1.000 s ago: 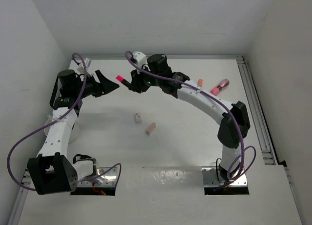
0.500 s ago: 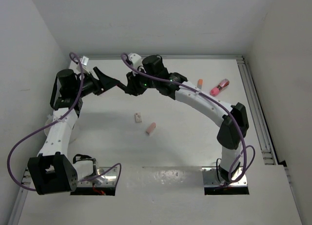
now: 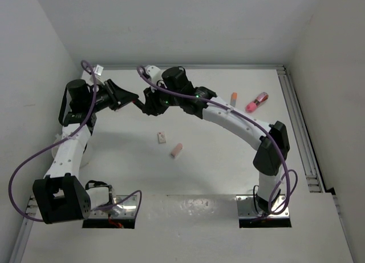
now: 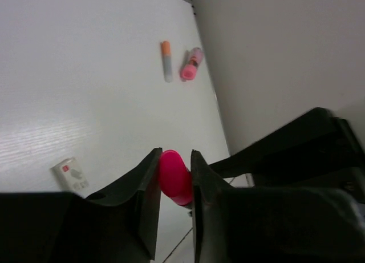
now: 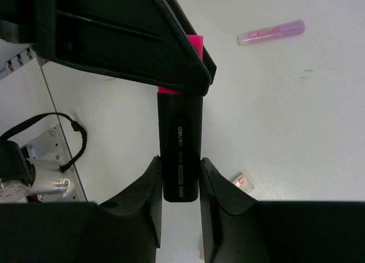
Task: Sort the stationery into containers
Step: Place the pen in the storage box.
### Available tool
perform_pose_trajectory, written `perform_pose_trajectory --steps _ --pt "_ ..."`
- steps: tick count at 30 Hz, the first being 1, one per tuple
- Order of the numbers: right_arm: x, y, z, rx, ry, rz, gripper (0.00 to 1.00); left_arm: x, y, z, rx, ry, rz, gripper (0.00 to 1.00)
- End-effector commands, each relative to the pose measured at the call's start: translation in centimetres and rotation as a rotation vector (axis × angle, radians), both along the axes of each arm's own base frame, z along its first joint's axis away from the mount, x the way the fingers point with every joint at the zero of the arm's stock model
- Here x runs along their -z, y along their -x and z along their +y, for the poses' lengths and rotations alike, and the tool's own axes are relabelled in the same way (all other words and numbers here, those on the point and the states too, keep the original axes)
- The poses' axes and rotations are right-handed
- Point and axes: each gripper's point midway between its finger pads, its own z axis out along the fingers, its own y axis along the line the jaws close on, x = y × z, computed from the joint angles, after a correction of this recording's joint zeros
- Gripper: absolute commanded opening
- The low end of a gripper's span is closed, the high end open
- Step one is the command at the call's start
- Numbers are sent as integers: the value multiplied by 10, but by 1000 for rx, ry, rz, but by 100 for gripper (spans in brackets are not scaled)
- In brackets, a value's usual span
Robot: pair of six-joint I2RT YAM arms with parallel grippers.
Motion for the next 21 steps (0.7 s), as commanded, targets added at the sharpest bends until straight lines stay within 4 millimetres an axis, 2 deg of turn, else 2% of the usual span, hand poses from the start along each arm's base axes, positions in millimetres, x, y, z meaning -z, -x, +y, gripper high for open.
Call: perform_pose_trajectory --steps 1,2,3,4,5,6,7,8,9,10,11,12,14,15,16,18,20,21 --pt "-31 0 8 -1 -58 -48 0 -27 2 -1 36 -5 -91 21" --pt "-32 -1 9 0 -60 -47 5 -26 2 -1 45 -15 -98 17" --pt "-30 0 7 -2 -51 -40 29 -28 4 1 49 -25 -95 9" --pt "-31 0 6 0 -47 -40 43 -28 5 4 49 -42 -92 6" --pt "-33 -1 3 6 -43 -41 54 -26 3 9 58 -112 -132 4" --pt "-30 1 -2 12 -27 -30 61 -26 2 14 56 -171 -147 1" --pt "-32 -3 -12 28 -21 -30 68 -27 0 29 37 -328 -163 0" --pt "-25 -6 -18 40 -4 -14 69 -29 0 38 12 -418 -168 0" --pt "-31 -5 -28 47 -7 -16 70 -26 -6 58 -67 -540 -149 0" --pt "-30 -14 -42 76 -4 -8 71 -22 -1 70 -92 -612 -121 0" --pt "-18 -15 -52 88 17 17 71 -29 1 85 -131 -729 -163 0" --pt "-22 -22 -70 118 14 26 71 -25 1 112 -223 -859 -135 0" --pt "-9 -27 -89 147 36 58 71 -14 10 137 -275 -1004 -98 0" --pt "-12 -33 -106 177 34 62 71 -7 14 158 -337 -1087 -47 0" --pt "-2 -33 -114 187 48 78 71 -2 18 166 -353 -1127 -23 0" --pt "-3 -40 -132 218 53 71 71 16 27 186 -387 -1221 44 0" --pt "5 -44 -147 242 68 78 71 37 36 197 -398 -1273 101 0" --pt "7 -43 -151 245 75 77 71 39 35 201 -415 -1287 99 0"
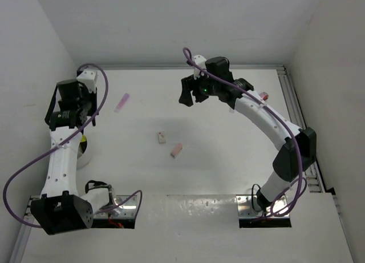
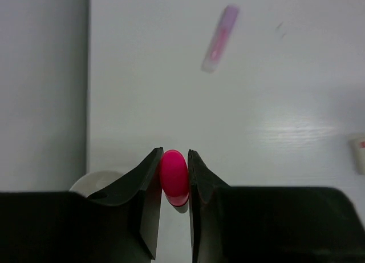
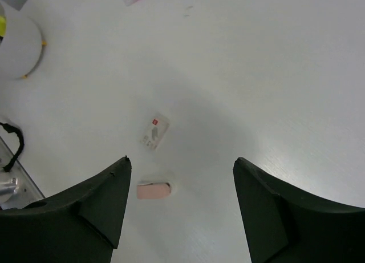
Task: Sort the stationery into containers
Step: Place the pen in the storage box.
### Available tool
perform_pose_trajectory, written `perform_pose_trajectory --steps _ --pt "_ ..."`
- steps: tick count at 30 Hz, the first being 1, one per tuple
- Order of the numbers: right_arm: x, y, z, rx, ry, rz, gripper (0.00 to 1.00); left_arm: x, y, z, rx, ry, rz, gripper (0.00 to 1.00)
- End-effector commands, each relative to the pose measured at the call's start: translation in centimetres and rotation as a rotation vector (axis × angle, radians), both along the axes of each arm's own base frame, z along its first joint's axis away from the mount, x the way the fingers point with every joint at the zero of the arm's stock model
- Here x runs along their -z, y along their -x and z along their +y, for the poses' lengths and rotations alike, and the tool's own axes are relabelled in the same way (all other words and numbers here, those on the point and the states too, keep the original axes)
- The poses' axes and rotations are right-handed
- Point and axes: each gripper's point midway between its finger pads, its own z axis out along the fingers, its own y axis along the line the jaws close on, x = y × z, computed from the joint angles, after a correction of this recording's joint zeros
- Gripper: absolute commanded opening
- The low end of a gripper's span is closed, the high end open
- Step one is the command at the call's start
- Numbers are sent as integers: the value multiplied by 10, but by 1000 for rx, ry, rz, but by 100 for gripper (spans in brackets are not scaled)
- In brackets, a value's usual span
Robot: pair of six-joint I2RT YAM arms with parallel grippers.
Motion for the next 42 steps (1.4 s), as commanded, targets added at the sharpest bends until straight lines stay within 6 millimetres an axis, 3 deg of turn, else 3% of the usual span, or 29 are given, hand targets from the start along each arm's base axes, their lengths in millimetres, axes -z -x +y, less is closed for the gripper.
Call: perform_pose_trajectory --steps 1,8,28,32,37,41,42 --pt "-8 13 -11 -27 -5 -21 71 30 22 45 -142 -199 120 0" --pt "11 16 -33 -2 44 18 71 51 28 57 -195 -223 161 0" --pt "34 14 -34 -1 78 47 71 100 46 73 -234 -243 280 0" --pt "35 12 -35 1 82 46 71 112 49 71 -226 -231 317 13" --pt "36 9 -39 10 89 51 72 119 50 68 -210 -208 340 23" --pt "36 7 -42 18 93 58 72 114 47 67 -203 -203 329 53" --pt "36 6 -44 24 93 58 72 110 44 65 -196 -195 316 55"
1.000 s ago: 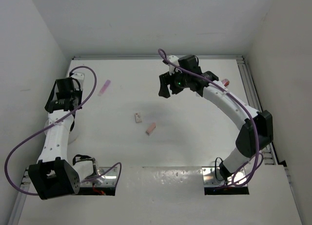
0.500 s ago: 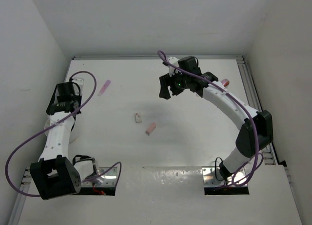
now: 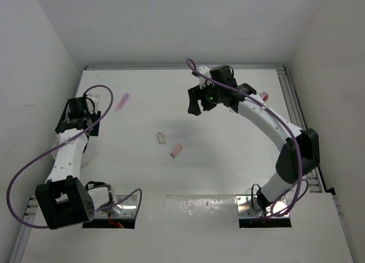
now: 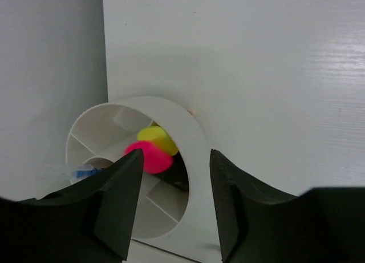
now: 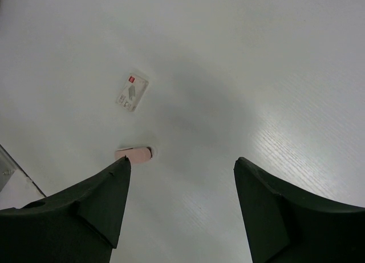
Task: Sort the stationery into containers
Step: Place the pen in the storage box, then pick up the stationery from the center of the board.
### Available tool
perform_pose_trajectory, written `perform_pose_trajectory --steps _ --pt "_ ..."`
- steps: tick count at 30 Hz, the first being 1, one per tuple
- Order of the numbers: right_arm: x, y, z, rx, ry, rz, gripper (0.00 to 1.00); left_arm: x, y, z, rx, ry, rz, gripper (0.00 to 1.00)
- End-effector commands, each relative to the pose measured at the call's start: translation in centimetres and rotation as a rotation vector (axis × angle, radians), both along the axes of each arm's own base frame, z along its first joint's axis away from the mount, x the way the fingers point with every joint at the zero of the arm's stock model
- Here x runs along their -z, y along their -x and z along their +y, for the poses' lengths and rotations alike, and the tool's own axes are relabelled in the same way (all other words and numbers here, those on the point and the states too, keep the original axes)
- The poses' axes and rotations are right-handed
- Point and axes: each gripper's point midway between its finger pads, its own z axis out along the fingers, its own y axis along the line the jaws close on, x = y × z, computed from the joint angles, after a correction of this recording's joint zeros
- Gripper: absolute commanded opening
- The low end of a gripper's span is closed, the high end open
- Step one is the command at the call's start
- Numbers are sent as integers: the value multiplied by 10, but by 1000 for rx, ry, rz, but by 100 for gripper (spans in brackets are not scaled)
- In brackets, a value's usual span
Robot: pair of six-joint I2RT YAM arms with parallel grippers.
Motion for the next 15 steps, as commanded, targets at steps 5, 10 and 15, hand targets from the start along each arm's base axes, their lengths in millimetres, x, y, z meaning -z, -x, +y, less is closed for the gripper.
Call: perform_pose_trajectory --steps 5,10,15 --pt "-9 -12 -7 24 -12 -16 72 -76 -43 -31 185 95 -249 61" --pt "-4 -17 -15 53 -26 13 72 -85 -103 -65 311 200 -190 60" --pt "-3 -18 -27 79 -25 23 71 -52 -150 -72 378 276 -108 59"
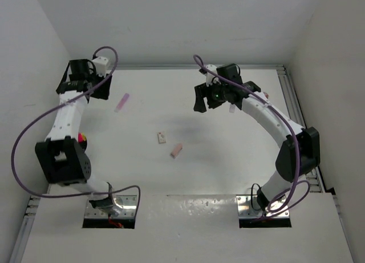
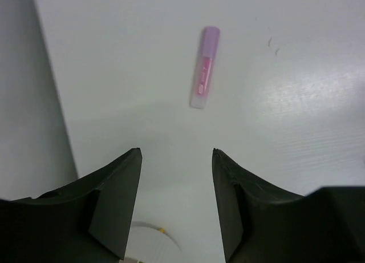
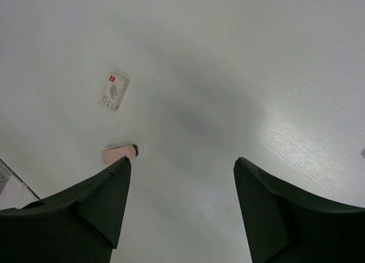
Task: Sort the stationery into containers
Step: Pick up the stationery from the center of the board.
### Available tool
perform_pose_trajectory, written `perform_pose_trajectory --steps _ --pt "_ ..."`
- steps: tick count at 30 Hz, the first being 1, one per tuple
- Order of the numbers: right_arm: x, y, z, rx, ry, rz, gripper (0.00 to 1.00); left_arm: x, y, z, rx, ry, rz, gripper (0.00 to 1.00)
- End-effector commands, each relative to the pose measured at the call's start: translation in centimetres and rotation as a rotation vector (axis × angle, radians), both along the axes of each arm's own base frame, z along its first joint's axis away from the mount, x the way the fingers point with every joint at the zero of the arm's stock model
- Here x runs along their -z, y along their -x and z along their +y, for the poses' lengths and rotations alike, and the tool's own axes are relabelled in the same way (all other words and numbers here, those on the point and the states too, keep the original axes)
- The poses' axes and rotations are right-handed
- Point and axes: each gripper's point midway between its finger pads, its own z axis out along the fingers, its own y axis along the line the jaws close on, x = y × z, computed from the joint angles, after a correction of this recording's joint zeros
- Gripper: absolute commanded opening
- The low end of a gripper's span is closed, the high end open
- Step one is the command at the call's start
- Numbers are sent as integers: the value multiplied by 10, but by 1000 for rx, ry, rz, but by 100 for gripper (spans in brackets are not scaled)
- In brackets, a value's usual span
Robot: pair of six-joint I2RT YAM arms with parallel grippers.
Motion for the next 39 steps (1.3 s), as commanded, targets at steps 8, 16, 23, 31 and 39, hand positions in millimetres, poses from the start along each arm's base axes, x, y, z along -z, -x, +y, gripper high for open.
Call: perform_pose_trajectory --steps 8,16,23,31,39 --pt "-1 -1 -26 63 -27 20 71 86 -86 -28 164 123 153 57" --pt "6 5 -40 88 -21 41 70 117 -131 -47 216 152 186 55" --pt "9 9 -49 101 -27 67 70 148 -155 -50 187 135 226 54" --pt "13 9 -55 113 -37 92 69 168 -155 -49 178 97 281 55" --pt "18 9 -55 104 -40 107 68 193 -146 -48 160 84 361 54"
